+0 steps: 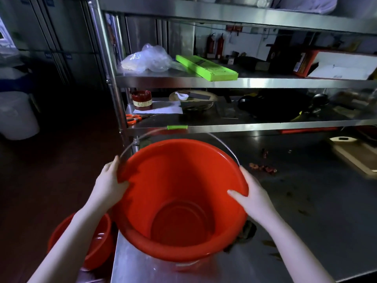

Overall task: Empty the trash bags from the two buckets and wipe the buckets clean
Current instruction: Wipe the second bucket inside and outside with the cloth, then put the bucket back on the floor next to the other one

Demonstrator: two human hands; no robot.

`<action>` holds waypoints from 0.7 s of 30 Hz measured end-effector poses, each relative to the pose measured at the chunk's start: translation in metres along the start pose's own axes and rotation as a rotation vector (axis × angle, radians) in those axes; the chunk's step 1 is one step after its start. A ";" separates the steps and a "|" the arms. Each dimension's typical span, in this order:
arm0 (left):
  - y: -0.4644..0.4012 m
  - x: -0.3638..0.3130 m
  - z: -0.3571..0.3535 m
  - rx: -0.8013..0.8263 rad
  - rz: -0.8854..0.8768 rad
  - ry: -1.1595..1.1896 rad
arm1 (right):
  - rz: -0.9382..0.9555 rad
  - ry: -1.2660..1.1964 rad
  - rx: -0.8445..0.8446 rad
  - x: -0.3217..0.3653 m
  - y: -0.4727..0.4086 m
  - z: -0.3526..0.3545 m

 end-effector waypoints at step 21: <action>0.127 0.173 0.117 -0.364 0.432 0.883 | 0.288 -0.230 0.062 0.169 0.018 -0.113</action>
Point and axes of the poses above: each hand's wrist, its own y-axis away from the middle knuckle, its own z-axis out of the back of the hand, x = y × z, the point moved 5 cm from there along -y, towards the middle knuckle, and after that the axes turned 8 degrees about y, right-handed, at the moved point
